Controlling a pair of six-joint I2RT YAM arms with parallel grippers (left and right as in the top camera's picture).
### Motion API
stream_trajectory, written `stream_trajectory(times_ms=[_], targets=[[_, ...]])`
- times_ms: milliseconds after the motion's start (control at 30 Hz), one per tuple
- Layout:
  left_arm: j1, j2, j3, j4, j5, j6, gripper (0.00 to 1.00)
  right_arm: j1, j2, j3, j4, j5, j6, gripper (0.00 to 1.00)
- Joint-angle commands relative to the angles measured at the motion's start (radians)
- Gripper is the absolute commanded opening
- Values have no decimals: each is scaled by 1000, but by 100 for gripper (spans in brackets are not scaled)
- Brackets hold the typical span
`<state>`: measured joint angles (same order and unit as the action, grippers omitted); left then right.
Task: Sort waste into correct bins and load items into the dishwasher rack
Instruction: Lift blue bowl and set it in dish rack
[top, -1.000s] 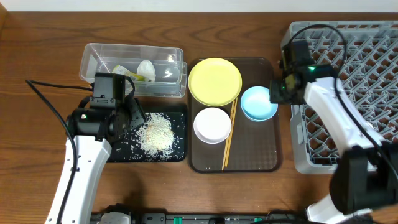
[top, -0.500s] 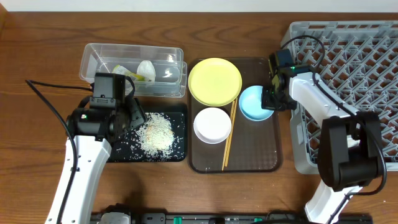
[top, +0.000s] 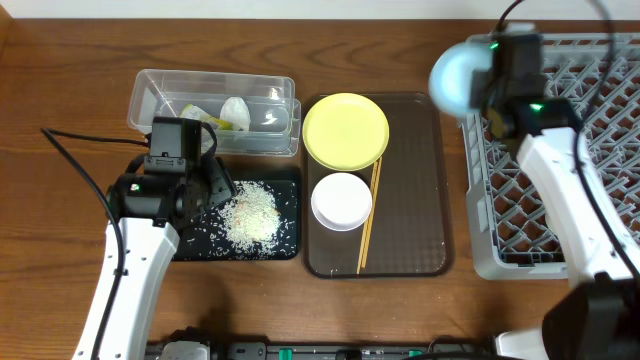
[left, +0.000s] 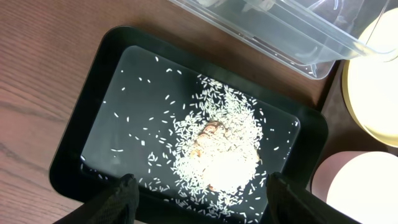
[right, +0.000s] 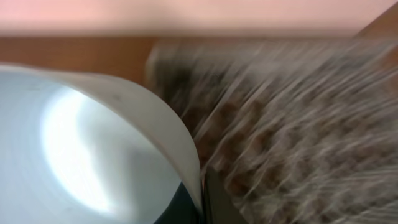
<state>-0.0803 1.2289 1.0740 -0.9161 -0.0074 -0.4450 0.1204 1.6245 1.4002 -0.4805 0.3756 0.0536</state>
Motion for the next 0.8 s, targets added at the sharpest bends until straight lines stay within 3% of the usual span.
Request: stream_trajectory(times_ms=[0, 167, 300, 600, 767], targets=[[5, 5, 10, -2, -20, -2, 68, -11, 11, 7, 99, 237, -290, 1], [5, 5, 10, -2, -19, -2, 69, -17, 70, 7, 363, 455, -495, 1], [4, 5, 10, 1, -19, -2, 69, -38, 148, 7, 514, 492, -599, 1], [5, 5, 10, 0, -19, -2, 69, -81, 328, 7, 648, 504, -645, 1], [5, 5, 10, 1, -19, -2, 69, -68, 386, 7, 637, 517, -629, 1]])
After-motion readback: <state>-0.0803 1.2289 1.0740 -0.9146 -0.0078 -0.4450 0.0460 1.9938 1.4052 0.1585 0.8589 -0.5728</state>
